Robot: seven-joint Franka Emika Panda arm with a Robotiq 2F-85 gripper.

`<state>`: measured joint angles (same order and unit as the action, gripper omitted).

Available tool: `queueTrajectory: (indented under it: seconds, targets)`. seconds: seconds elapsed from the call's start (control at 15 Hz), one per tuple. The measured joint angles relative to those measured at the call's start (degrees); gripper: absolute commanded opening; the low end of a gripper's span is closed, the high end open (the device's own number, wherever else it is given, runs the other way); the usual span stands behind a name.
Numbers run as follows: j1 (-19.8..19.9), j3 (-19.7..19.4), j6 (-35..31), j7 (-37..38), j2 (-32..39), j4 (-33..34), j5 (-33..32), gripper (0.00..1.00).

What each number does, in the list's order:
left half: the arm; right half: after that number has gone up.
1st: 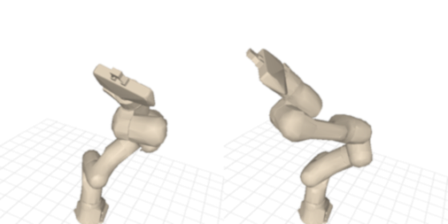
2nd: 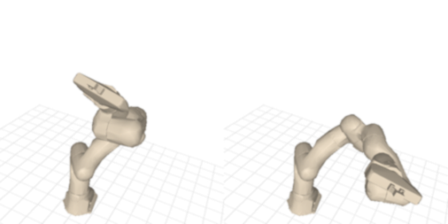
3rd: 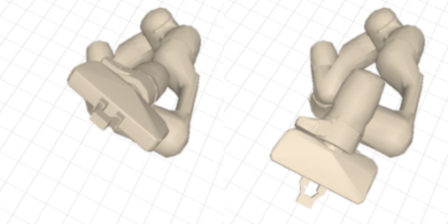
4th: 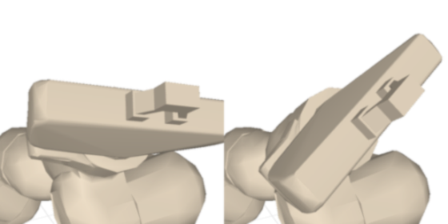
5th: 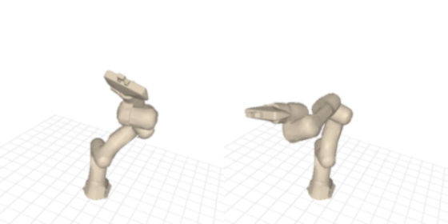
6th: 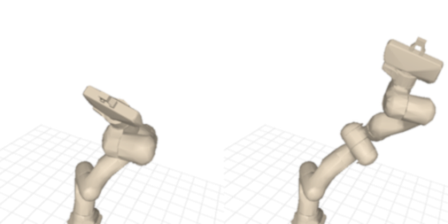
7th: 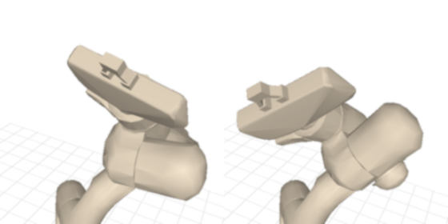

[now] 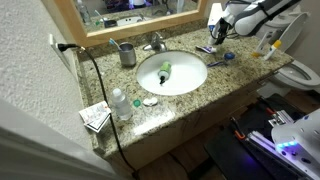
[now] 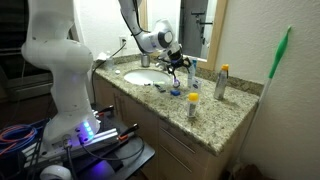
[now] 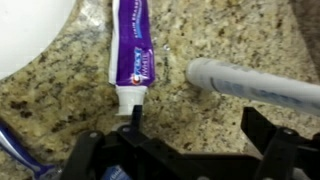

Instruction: Move the purple tube of toothpaste to the right side of the counter

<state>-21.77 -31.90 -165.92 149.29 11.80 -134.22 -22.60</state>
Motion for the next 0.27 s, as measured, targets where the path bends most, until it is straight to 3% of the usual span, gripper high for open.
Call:
queueTrajectory:
  seconds: [0.13, 0.27]
  targets:
    - [-1.6, -1.5, 1.6, -1.2, -5.5, -0.8, -1.6, 1.00]
    - [-1.8, 0.3, 2.5, -8.4, -12.6, -3.5, 4.3, 1.00]
